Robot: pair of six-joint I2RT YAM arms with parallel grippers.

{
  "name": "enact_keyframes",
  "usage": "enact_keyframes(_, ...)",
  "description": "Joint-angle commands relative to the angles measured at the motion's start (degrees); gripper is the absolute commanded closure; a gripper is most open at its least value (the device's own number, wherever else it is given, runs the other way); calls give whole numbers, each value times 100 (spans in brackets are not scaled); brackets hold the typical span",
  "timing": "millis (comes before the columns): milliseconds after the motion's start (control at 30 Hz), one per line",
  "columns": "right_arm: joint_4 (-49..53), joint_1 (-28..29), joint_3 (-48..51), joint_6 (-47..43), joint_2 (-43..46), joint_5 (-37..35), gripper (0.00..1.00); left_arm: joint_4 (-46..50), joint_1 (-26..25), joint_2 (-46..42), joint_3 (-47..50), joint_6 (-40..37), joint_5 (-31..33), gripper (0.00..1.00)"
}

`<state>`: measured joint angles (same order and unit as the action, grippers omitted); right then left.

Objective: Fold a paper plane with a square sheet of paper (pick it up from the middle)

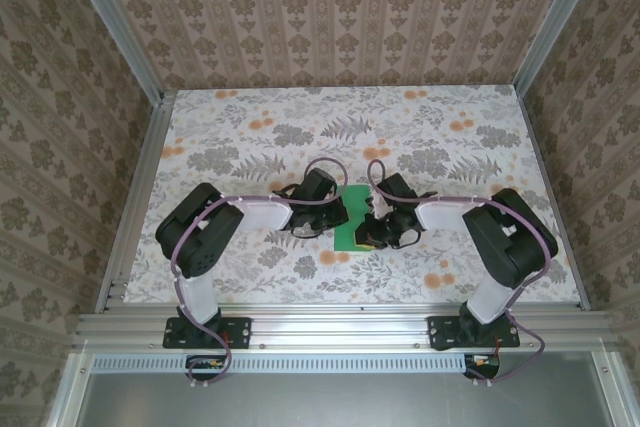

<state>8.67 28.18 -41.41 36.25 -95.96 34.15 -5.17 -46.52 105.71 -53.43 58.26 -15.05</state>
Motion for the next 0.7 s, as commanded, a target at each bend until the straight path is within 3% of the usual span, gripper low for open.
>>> enact_keyframes(0, 333, -72, 479, 135, 144, 94, 86, 366, 73, 123, 80, -34, 202, 93)
enact_keyframes(300, 273, -381, 845, 216, 814, 139, 83, 343, 70, 130, 27, -80, 101, 93)
enact_keyframes(467, 700, -481, 463, 17, 1220, -618, 68, 498, -39, 108, -190, -273, 39, 92)
enact_keyframes(667, 653, -477, -95, -118, 731, -966, 58, 607, -92, 151, -392, -298, 63, 92)
